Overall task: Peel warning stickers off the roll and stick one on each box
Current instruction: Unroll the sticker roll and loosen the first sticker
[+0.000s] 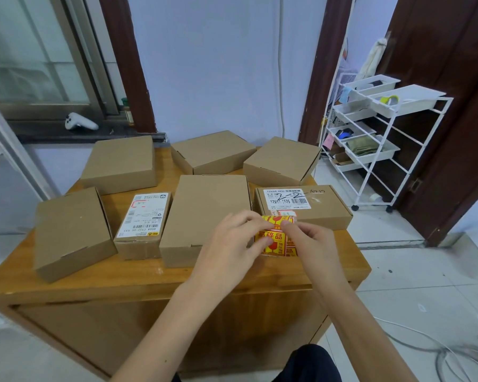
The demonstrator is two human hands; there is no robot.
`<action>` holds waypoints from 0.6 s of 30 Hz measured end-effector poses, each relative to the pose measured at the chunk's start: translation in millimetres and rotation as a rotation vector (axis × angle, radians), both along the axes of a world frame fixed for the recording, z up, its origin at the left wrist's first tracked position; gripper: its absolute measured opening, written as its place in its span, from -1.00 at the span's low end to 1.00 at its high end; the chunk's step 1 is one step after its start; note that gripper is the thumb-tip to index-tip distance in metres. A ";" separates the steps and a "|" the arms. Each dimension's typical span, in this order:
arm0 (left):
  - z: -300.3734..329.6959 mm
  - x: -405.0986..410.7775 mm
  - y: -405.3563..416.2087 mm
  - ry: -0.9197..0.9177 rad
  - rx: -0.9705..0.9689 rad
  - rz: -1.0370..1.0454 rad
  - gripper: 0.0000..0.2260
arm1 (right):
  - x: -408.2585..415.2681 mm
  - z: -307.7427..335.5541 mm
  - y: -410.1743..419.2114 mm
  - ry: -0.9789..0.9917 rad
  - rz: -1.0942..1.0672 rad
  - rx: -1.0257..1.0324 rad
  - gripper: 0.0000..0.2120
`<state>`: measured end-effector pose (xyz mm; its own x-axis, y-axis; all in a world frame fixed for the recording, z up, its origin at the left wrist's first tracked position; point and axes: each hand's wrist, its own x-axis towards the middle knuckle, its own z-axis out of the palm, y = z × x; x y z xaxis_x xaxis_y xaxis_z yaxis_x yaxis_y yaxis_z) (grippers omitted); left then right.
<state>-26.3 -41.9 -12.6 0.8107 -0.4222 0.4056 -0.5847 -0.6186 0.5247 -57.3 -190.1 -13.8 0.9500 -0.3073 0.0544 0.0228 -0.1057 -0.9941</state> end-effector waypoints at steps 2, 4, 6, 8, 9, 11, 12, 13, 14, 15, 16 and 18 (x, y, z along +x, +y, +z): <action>0.2 -0.5 -0.1 -0.087 0.035 0.015 -0.78 | 0.2 0.1 0.7 -0.005 -0.004 0.003 -0.75; 0.6 -0.6 -1.0 -0.105 0.039 0.026 -0.80 | 1.0 -0.8 0.4 -0.017 -0.001 -0.026 -0.73; 1.6 0.2 -1.7 -0.105 0.033 0.029 -0.81 | 1.9 -1.2 0.2 -0.025 0.006 -0.038 -0.71; 3.6 1.2 -2.2 -0.090 0.027 0.023 -0.81 | 3.2 -1.2 0.1 -0.025 0.014 -0.034 -0.71; 4.6 2.0 -2.4 -0.073 0.027 0.019 -0.81 | 4.2 -1.6 0.2 -0.024 0.017 -0.036 -0.70; 5.7 4.3 -2.7 -0.037 0.032 0.019 -0.83 | 5.5 -2.0 0.8 -0.031 0.022 -0.048 -0.66; 5.7 5.5 -2.7 -0.023 0.039 0.020 -0.85 | 5.9 -1.8 1.5 -0.036 0.027 -0.054 -0.64; 6.1 6.3 -2.6 -0.009 0.045 0.016 -0.87 | 6.5 -1.9 1.9 -0.038 0.031 -0.056 -0.63; 6.7 6.5 -2.2 -0.002 0.047 0.009 -0.90 | 6.9 -1.4 2.2 -0.040 0.033 -0.055 -0.62; 6.7 6.7 -1.6 -0.004 0.047 -0.002 -0.92 | 7.4 -1.1 2.3 -0.037 0.033 -0.053 -0.62; 6.3 6.7 -1.1 -0.015 0.044 -0.014 -0.94 | 7.6 -0.5 2.4 -0.030 0.031 -0.049 -0.63; 4.5 6.3 0.3 -0.050 0.031 -0.029 -0.94 | 9.0 -0.3 1.7 -0.011 0.022 -0.029 -0.65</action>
